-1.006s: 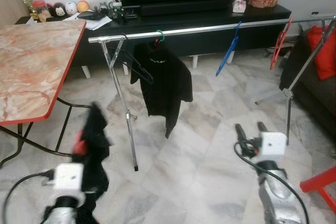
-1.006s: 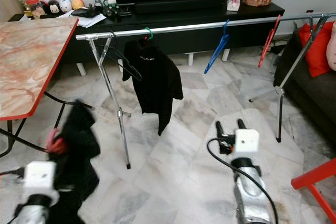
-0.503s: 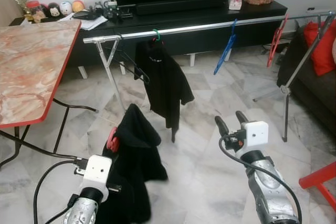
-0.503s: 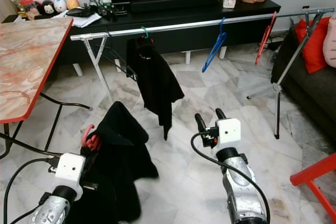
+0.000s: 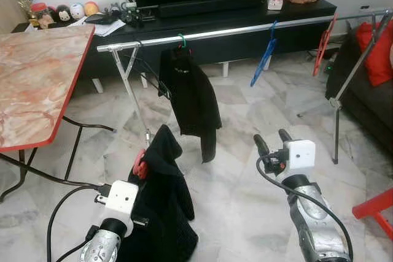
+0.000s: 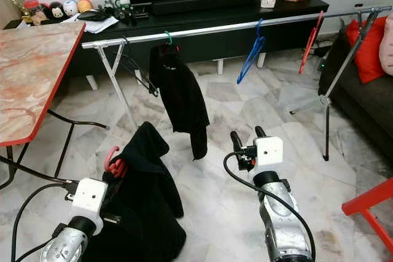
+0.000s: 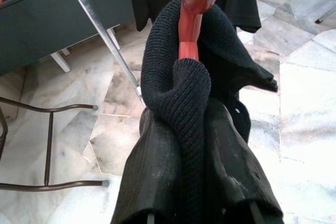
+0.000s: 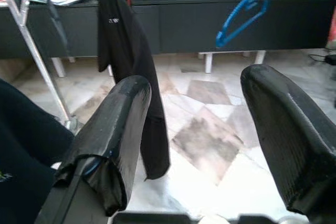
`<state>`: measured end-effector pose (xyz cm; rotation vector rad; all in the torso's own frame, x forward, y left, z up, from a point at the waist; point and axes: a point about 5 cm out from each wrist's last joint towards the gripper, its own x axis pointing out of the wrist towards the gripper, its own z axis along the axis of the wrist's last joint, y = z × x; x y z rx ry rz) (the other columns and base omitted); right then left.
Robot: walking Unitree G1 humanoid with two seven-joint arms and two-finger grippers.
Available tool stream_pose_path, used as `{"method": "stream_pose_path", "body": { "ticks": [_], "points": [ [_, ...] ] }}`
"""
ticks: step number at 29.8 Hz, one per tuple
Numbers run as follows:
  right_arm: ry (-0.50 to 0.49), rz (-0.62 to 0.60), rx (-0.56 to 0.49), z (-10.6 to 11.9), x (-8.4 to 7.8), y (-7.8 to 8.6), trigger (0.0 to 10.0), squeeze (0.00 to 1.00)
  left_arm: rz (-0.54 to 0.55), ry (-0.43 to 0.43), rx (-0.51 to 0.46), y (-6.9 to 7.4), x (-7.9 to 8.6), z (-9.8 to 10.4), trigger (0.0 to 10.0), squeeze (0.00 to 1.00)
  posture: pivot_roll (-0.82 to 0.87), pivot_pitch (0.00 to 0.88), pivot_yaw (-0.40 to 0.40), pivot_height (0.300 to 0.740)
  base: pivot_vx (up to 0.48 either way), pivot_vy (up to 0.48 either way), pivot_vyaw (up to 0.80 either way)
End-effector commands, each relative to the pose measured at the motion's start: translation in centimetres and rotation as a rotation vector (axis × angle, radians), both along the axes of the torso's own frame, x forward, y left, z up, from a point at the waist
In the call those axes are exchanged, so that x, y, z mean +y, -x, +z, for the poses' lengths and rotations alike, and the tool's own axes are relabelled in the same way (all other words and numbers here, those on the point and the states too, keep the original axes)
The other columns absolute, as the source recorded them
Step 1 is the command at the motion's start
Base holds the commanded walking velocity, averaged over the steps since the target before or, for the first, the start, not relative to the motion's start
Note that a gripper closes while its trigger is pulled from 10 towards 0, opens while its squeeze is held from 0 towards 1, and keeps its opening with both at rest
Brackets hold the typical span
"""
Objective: Hang hanger
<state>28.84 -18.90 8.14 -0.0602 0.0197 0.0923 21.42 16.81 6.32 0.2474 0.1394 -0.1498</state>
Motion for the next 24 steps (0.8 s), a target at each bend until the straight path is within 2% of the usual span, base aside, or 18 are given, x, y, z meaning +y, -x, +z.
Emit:
{"method": "stream_pose_path", "body": {
  "ticks": [1,2,3,5,7,8,9,13,14,15,16,17,20,21,22,23,24],
  "points": [
    [0.056,-0.082,0.087,-1.3,-1.3,-0.3,10.0,0.0,-0.023,-0.021,-0.052,-0.5,-0.4,1.2,10.0,0.0,-0.03,0.0,0.085,0.74,0.0,0.0,0.0],
    [0.072,-0.12,0.119,-1.8,-2.0,-0.4,10.0,0.0,-0.024,-0.021,-0.05,-0.5,-0.4,1.2,10.0,0.0,-0.03,0.0,0.084,0.74,0.0,0.0,0.0],
    [0.072,-0.12,0.119,-1.8,-2.0,-0.4,10.0,0.0,-0.024,-0.021,-0.05,-0.5,-0.4,1.2,10.0,0.0,-0.03,0.0,0.084,0.74,0.0,0.0,0.0],
    [0.104,-0.312,0.327,-5.0,-4.9,0.3,10.0,0.0,-0.025,-0.023,-0.046,-0.6,-0.5,1.1,10.0,0.0,-0.03,0.0,0.085,0.74,0.0,0.0,0.0],
    [0.118,-0.389,0.514,-8.1,-6.3,2.1,10.0,0.0,-0.026,-0.023,-0.042,-0.7,-0.5,1.1,10.0,0.0,-0.03,0.0,0.083,0.74,0.0,0.0,0.0],
    [0.149,-0.373,0.585,-9.5,-6.2,3.1,0.0,0.0,-0.026,-0.023,-0.041,-0.7,-0.6,1.0,10.0,0.0,-0.03,0.0,0.084,0.74,0.0,0.0,0.0],
    [0.149,-0.373,0.585,-9.5,-6.2,3.1,0.0,0.0,-0.026,-0.023,-0.041,-0.7,-0.6,1.0,10.0,0.0,-0.03,0.0,0.084,0.74,0.0,0.0,0.0],
    [0.259,-0.22,0.775,-12.8,-4.9,6.4,0.0,0.0,-0.027,-0.022,-0.037,-0.9,-0.6,1.0,10.0,0.0,-0.02,0.0,0.081,0.74,0.0,0.0,0.0],
    [0.277,-0.221,0.806,-13.3,-4.9,7.0,10.0,0.0,-0.027,-0.022,-0.038,-1.0,-0.7,1.1,10.0,0.0,-0.02,0.0,0.081,0.74,0.0,0.0,0.0],
    [0.288,-0.231,0.82,-13.5,-4.9,7.3,10.0,0.0,-0.026,-0.022,-0.038,-1.0,-0.7,1.1,10.0,0.0,-0.02,0.0,0.081,0.74,0.0,0.0,0.0],
    [0.305,-0.247,0.816,-13.5,-5.1,7.4,4.3,0.0,-0.026,-0.021,-0.039,-1.1,-0.8,1.1,10.0,0.0,-0.02,0.0,0.082,0.74,0.0,0.0,0.0],
    [0.303,-0.254,0.806,-13.5,-5.1,7.4,0.0,0.0,-0.027,-0.02,-0.039,-1.1,-0.8,1.1,10.0,0.0,-0.02,0.0,0.083,0.74,0.0,0.0,0.0],
    [0.298,-0.265,0.803,-13.5,-5.1,7.3,0.0,0.0,-0.029,-0.018,-0.039,-1.1,-0.9,1.1,10.0,0.0,-0.02,0.0,0.085,0.74,0.0,0.0,0.0],
    [0.296,-0.277,0.807,-13.5,-5.1,7.2,2.7,0.0,-0.032,-0.018,-0.038,-1.1,-1.0,1.1,10.0,0.0,-0.02,0.0,0.086,0.74,0.0,0.0,0.0],
    [0.296,-0.282,0.818,-13.6,-5.1,7.3,10.0,0.0,-0.034,-0.018,-0.038,-1.2,-1.1,1.1,10.0,0.0,-0.02,0.0,0.087,0.74,0.0,0.0,0.0],
    [0.317,-0.284,0.817,-13.6,-5.2,7.3,10.0,0.0,-0.035,-0.017,-0.037,-1.2,-1.1,1.1,10.0,0.0,-0.02,0.0,0.087,0.74,0.0,0.0,0.0],
    [0.313,-0.273,0.809,-13.6,-5.2,7.3,0.0,0.0,-0.036,-0.017,-0.037,-1.2,-1.1,1.2,10.0,0.0,-0.02,0.0,0.088,0.74,0.0,0.0,0.0]
  ]
}}
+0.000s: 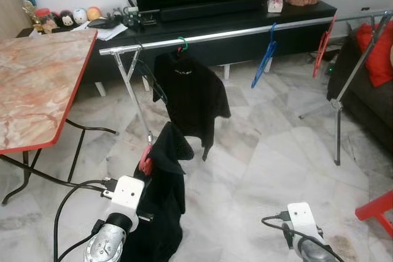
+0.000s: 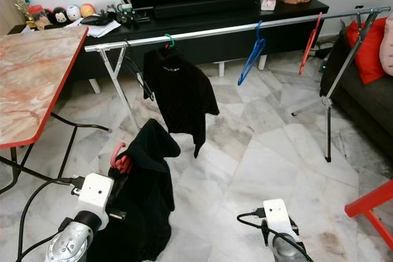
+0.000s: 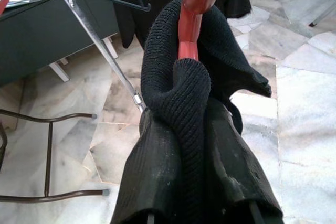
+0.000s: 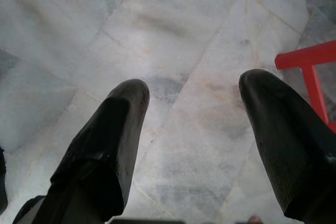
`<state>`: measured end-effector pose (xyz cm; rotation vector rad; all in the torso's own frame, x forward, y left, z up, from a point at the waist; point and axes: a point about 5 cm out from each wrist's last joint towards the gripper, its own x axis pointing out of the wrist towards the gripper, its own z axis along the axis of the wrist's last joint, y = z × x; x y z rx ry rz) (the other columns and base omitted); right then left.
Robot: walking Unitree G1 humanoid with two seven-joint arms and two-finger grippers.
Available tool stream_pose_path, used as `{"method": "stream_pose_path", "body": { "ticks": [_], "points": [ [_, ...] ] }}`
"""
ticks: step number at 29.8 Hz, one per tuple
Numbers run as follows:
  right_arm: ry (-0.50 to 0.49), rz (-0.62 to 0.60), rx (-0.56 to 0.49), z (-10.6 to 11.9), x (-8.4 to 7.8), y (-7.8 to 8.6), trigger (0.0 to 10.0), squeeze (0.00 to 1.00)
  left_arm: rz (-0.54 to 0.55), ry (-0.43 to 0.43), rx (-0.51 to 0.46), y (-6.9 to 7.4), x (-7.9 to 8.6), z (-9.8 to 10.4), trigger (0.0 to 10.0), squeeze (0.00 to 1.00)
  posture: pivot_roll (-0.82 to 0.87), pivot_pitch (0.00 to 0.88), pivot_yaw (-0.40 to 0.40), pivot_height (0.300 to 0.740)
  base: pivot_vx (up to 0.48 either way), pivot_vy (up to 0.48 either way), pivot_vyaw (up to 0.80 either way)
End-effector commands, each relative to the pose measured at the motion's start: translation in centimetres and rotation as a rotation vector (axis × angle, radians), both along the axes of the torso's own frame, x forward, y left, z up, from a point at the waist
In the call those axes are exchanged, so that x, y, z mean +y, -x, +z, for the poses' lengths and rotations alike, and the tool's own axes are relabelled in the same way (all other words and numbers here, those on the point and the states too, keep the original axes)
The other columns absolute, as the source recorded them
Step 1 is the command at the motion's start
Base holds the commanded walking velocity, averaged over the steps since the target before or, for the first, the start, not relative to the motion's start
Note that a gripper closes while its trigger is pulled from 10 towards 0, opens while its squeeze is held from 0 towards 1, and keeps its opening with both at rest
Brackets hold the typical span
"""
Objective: Hang hanger
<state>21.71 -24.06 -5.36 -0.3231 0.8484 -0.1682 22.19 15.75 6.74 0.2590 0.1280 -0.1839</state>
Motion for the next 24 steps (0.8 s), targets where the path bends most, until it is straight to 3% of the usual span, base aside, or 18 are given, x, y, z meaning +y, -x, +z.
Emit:
{"method": "stream_pose_path", "body": {
  "ticks": [1,3,4,10,11,15,16,17,18,19,20,24],
  "points": [
    [-0.003,0.013,-0.002,-0.1,0.1,0.2,0.0,0.0,0.0,-0.009,-0.029,-0.4,0.0,0.7,10.0,0.0,-0.02,0.0,0.087,0.74,0.0,0.0,0.0],
    [-0.014,0.018,-0.008,-0.2,0.2,0.3,0.0,0.0,0.0,-0.009,-0.029,-0.5,0.0,0.7,10.0,0.0,-0.02,0.0,0.087,0.74,0.0,0.0,0.0],
    [-0.017,0.023,0.011,-0.4,0.3,0.4,10.0,0.0,0.001,-0.01,-0.03,-0.5,0.0,0.8,10.0,0.0,-0.02,0.0,0.086,0.74,0.0,0.0,0.0],
    [-0.02,0.03,0.039,-0.7,0.6,0.7,10.0,0.0,0.002,-0.01,-0.031,-0.5,0.0,0.8,10.0,0.0,-0.02,0.0,0.086,0.74,0.0,0.0,0.0],
    [-0.029,0.041,0.038,-0.7,0.8,0.7,0.0,0.0,0.004,-0.01,-0.032,-0.5,0.1,0.8,10.0,0.0,-0.01,0.0,0.088,0.74,0.0,0.0,0.0],
    [-0.084,0.04,0.03,-0.9,1.3,0.9,0.0,0.0,0.008,-0.014,-0.034,-0.5,0.2,0.9,10.0,0.0,-0.01,0.0,0.088,0.74,0.0,0.0,0.0],
    [-0.085,0.032,0.042,-1.1,1.3,1.0,0.5,0.0,0.008,-0.014,-0.034,-0.5,0.2,0.9,10.0,0.0,-0.01,0.0,0.088,0.74,0.0,0.0,0.0],
    [-0.104,0.017,0.046,-1.1,1.4,1.2,4.5,0.0,0.008,-0.014,-0.034,-0.5,0.2,0.9,10.0,0.0,-0.01,0.0,0.088,0.74,0.0,0.0,0.0],
    [-0.058,0.043,0.055,-1.1,1.2,1.2,10.0,0.0,0.008,-0.015,-0.033,-0.5,0.2,0.9,10.0,0.0,-0.01,0.0,0.087,0.74,0.0,0.0,0.0],
    [-0.064,0.035,0.047,-1.1,1.2,1.2,10.0,0.58,0.008,-0.015,-0.034,-0.5,0.2,0.9,10.0,0.0,-0.01,0.0,0.087,0.74,0.0,0.0,0.0],
    [-0.074,0.026,0.041,-1.1,1.2,1.2,10.0,1.0,0.008,-0.015,-0.034,-0.5,0.2,0.9,10.0,0.0,-0.01,0.0,0.087,0.74,0.0,0.0,0.0],
    [-0.117,0.046,0.073,-1.5,1.8,1.5,10.0,1.0,0.007,-0.015,-0.035,-0.5,0.1,0.9,10.0,0.0,-0.01,0.0,0.085,0.74,0.0,0.0,0.0]
  ]
}}
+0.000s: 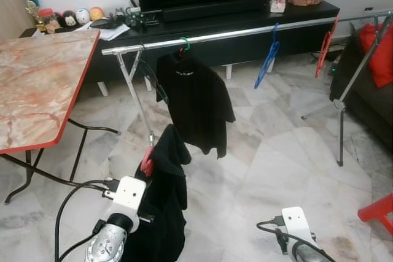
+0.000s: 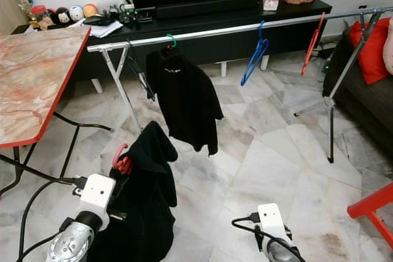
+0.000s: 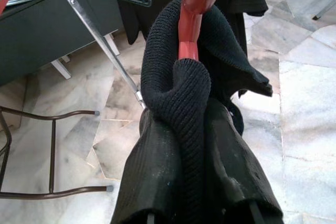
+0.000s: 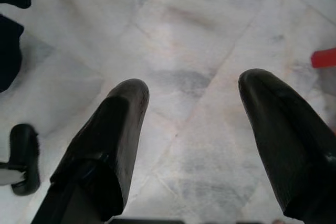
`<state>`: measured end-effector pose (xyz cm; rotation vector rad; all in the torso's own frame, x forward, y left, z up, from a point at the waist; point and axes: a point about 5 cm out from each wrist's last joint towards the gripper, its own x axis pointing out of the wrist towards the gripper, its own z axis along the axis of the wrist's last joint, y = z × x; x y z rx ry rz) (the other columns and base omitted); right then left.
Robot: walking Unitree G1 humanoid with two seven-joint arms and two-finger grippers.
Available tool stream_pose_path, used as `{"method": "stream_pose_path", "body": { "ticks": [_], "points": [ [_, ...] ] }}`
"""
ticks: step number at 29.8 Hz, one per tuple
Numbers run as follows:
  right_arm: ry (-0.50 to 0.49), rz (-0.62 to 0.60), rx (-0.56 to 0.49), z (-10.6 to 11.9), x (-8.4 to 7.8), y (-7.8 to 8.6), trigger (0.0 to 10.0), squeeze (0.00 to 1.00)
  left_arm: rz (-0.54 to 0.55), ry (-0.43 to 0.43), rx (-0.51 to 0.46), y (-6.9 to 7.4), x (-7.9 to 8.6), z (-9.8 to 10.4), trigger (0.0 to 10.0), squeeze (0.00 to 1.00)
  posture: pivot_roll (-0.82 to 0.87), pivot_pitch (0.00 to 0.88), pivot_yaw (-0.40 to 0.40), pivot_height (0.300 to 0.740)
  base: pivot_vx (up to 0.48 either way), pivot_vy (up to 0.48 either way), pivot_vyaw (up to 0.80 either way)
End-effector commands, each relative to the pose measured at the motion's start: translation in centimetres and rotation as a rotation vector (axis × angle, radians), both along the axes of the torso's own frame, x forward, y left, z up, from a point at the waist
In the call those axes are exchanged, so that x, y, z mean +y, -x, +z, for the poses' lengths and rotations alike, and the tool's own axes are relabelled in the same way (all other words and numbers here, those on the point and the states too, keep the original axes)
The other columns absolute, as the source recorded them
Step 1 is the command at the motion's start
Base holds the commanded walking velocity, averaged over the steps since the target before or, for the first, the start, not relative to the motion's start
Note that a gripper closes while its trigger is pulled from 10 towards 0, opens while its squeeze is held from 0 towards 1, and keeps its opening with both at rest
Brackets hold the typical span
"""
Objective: Hang hanger
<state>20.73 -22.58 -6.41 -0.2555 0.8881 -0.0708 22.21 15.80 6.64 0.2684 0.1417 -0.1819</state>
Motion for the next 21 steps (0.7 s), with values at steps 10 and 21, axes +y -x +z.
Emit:
{"method": "stream_pose_path", "body": {
  "ticks": [10,21],
  "points": [
    [-0.008,-0.026,0.004,-0.4,0.23,0.63,10.0,1.0,0.007,-0.005,-0.049,-0.53,0.14,1.09,10.0,0.0,-0.01,0.0,0.086,0.74,0.0,0.0,0.0],
    [-0.02,-0.019,0.008,-0.44,0.52,0.55,10.0,0.74,0.007,-0.005,-0.047,-0.52,0.16,1.05,10.0,0.0,-0.01,0.0,0.087,0.74,0.0,0.0,0.0]
  ]
}}
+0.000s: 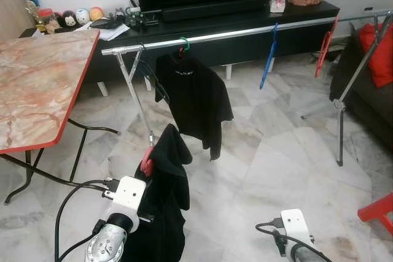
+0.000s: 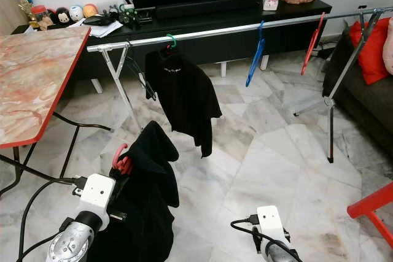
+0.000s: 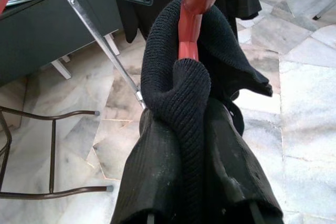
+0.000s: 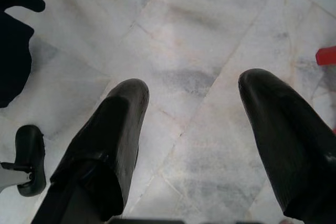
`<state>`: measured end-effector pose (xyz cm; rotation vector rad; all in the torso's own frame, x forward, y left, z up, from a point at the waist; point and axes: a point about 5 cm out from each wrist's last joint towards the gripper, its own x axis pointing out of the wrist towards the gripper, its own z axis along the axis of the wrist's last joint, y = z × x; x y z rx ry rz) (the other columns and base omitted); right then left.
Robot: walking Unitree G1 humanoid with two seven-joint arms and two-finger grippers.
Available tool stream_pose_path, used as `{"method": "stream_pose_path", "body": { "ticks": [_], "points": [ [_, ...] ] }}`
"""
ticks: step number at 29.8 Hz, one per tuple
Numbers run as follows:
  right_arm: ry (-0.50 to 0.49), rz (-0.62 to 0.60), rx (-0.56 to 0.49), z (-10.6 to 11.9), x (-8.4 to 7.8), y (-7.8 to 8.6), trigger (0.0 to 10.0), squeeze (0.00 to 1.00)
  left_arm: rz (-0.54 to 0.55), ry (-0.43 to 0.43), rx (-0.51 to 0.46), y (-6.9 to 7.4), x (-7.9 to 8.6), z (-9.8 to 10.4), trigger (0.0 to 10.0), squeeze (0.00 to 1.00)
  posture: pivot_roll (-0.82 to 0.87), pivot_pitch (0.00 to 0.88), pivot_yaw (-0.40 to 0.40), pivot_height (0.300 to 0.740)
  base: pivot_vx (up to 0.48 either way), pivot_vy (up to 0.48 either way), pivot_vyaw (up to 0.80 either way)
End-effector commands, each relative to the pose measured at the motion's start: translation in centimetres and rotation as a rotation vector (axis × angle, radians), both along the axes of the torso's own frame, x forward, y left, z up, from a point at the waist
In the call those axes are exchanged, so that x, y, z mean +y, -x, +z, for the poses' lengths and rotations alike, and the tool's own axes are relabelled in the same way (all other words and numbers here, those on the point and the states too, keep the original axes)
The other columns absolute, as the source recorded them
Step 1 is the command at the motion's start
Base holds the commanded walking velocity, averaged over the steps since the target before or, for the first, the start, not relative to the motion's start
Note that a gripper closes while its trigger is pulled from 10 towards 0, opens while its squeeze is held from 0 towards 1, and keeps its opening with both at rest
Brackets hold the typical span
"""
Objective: Hang hanger
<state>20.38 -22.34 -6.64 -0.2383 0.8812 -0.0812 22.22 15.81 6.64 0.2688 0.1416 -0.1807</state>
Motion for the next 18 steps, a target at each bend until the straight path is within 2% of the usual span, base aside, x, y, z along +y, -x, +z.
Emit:
{"method": "stream_pose_path", "body": {
  "ticks": [1,4,5,6,8,9,10,11,12,13,14,15,16,18],
  "points": [
    [-0.035,-0.003,0.007,-0.2,0.5,0.1,10.0,1.0,0.009,-0.003,-0.047,-0.5,0.2,1.0,10.0,0.0,0.0,0.0,0.086,0.74,0.0,0.0,0.0],
    [-0.079,0.0,-0.027,0.0,0.8,-0.1,10.0,1.0,0.011,-0.003,-0.047,-0.5,0.3,1.0,10.0,0.0,0.0,0.0,0.086,0.74,0.0,0.0,0.0],
    [-0.063,-0.007,0.011,-0.3,0.8,0.2,10.0,1.0,0.019,0.001,-0.045,-0.5,0.4,1.0,10.0,0.0,0.0,0.0,0.086,0.74,0.0,0.0,0.0],
    [-0.056,-0.002,0.016,-0.3,0.8,0.3,10.0,0.0,0.022,0.002,-0.045,-0.5,0.5,1.0,10.0,0.0,0.0,0.0,0.086,0.74,0.0,0.0,0.0],
    [-0.052,0.002,0.017,-0.4,0.8,0.3,10.0,0.0,0.023,0.003,-0.044,-0.5,0.5,1.0,10.0,0.0,0.0,0.0,0.086,0.74,0.0,0.0,0.0],
    [-0.051,0.004,0.009,-0.3,0.6,0.4,10.0,1.0,0.024,0.003,-0.045,-0.5,0.5,1.0,10.0,0.0,0.0,0.0,0.085,0.74,0.0,0.0,0.0],
    [-0.036,0.004,0.024,-0.5,0.2,0.8,10.0,1.0,0.028,0.003,-0.046,-0.5,0.6,1.1,10.0,0.0,0.0,0.0,0.083,0.74,0.0,0.0,0.0],
    [-0.033,0.001,0.046,-0.6,-0.1,1.1,10.0,0.42,0.03,0.003,-0.046,-0.5,0.7,1.1,10.0,0.0,0.0,0.0,0.083,0.74,0.0,0.0,0.0],
    [-0.033,-0.001,0.062,-0.7,-0.2,1.3,10.0,0.42,0.031,0.003,-0.046,-0.5,0.7,1.1,10.0,0.0,0.0,0.0,0.082,0.74,0.0,0.0,0.0],
    [-0.035,-0.002,0.053,-0.7,-0.5,1.4,10.0,0.0,0.034,0.002,-0.045,-0.5,0.8,1.1,10.0,0.0,0.0,0.0,0.082,0.74,0.0,0.0,0.0],
    [-0.038,-0.003,0.042,-0.6,-0.6,1.4,10.0,0.0,0.035,0.001,-0.045,-0.5,0.8,1.0,10.0,0.0,0.0,0.0,0.082,0.74,0.0,0.0,0.0],
    [-0.036,-0.011,0.036,-0.6,-0.9,1.5,10.0,0.78,0.036,0.0,-0.044,-0.5,0.9,1.0,10.0,0.0,0.0,0.0,0.082,0.74,0.0,0.0,0.0],
    [-0.045,-0.016,0.038,-0.6,-1.0,1.6,10.0,1.0,0.039,-0.001,-0.043,-0.5,0.9,1.0,10.0,0.0,0.0,0.0,0.082,0.74,0.0,0.0,0.0],
    [-0.047,-0.006,0.056,-0.7,-1.2,1.8,10.0,1.0,0.047,-0.001,-0.042,-0.4,1.1,1.0,10.0,0.0,0.0,0.0,0.083,0.74,0.0,0.0,0.0]
  ]
}}
